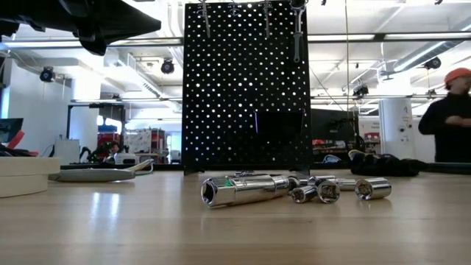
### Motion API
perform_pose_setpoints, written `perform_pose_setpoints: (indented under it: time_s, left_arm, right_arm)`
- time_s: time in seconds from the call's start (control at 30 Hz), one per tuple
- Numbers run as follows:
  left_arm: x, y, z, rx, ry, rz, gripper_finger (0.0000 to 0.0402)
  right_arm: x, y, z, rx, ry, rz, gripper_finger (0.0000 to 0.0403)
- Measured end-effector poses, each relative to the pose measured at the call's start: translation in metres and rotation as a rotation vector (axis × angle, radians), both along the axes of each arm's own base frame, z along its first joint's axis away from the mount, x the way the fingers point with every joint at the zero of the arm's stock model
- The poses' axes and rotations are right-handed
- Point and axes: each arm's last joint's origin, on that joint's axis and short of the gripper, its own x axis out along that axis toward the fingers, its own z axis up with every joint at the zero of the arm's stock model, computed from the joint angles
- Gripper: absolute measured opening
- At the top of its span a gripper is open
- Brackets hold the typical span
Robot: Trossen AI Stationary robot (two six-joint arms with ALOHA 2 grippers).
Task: Hang tools onto peg board
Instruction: Hang the black safety glasses on the peg board
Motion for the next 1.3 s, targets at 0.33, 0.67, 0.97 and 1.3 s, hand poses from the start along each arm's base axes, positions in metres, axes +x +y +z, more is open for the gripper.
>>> perform_pose_setpoints:
  time_s: [0.33,0.67,0.97,1.3]
  left_arm:
    - [0.000,0.000,0.000,0.002,-0.001,-0.001,0.0000]
    - [0.000,0.000,-0.001,0.005,0.006,-0.002,0.0000]
    - [0.000,0.000,-0.001,0.005,0.007,-0.002,0.0000]
    - [0.000,0.000,-0.001,0.006,0.008,-0.003,0.0000]
  right_arm:
    - [0.016,-0.001,-0.013,0.000,0.012,-0.024,0.0018]
    - [0.028,0.006,-0.030,-0.017,0.095,-0.015,0.0018]
    - [0.030,0.012,-0.035,-0.054,0.149,-0.064,0.0018]
    - [0.031,0.024,-0.029,-0.156,0.131,-0.076,0.0018]
